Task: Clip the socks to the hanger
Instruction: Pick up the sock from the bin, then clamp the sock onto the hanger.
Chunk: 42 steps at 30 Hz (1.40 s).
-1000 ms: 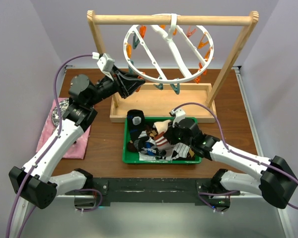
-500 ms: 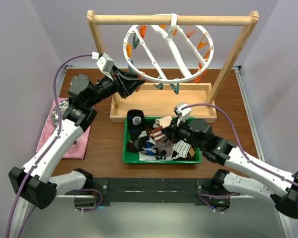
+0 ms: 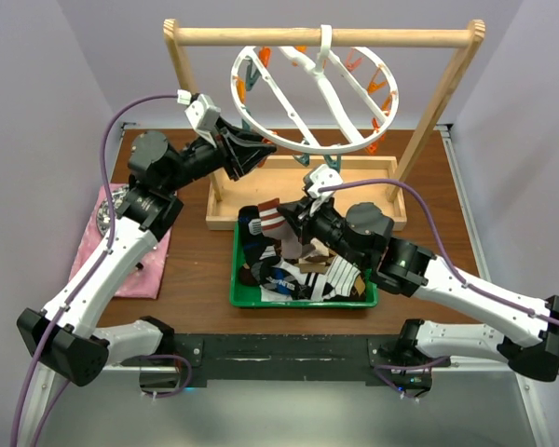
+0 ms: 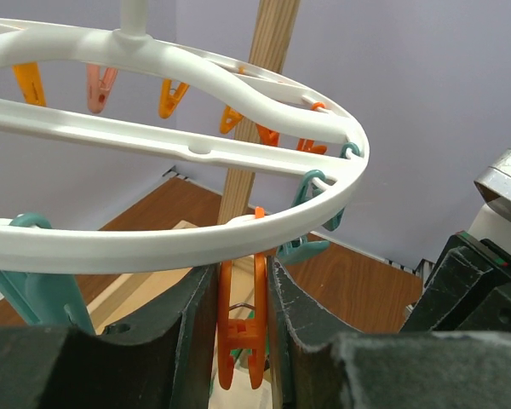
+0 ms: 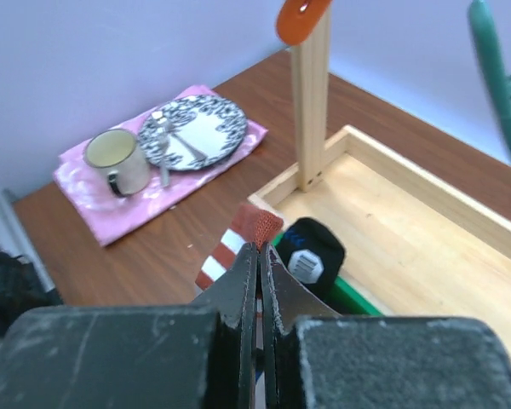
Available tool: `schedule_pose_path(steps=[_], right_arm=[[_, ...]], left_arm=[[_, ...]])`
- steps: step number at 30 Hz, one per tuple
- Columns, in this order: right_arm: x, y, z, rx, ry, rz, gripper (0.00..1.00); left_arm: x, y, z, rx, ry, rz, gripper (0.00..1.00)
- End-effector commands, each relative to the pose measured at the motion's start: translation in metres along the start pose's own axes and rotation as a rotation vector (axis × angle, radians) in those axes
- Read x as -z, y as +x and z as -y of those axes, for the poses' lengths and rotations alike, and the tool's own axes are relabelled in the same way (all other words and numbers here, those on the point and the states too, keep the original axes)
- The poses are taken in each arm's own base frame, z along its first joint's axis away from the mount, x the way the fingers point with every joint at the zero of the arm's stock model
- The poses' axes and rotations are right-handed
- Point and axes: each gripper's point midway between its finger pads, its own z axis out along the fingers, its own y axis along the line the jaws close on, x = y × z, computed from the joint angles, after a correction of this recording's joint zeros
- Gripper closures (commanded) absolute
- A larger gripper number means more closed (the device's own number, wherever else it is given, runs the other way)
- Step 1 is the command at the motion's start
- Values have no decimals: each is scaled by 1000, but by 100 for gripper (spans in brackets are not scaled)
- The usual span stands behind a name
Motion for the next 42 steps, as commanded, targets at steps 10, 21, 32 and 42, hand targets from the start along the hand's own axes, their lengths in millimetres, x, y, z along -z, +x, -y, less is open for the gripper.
schedule_pose_path(steps=[10,21,32,42], right_arm=[[-16,-48,19,310,244,119,100],[-20,-51,4,377,316,160,100],[-35,-48,1,371,347,191,100],[-46,-51,1,382,385,198,100]], left_arm=[[-6,-37,-9,-71,-86,62,100],[-11,1,-9,37,-104,7,100],[-7,5,-24,90,-206,26,100],[-8,6,-21,106,-202,25,100]])
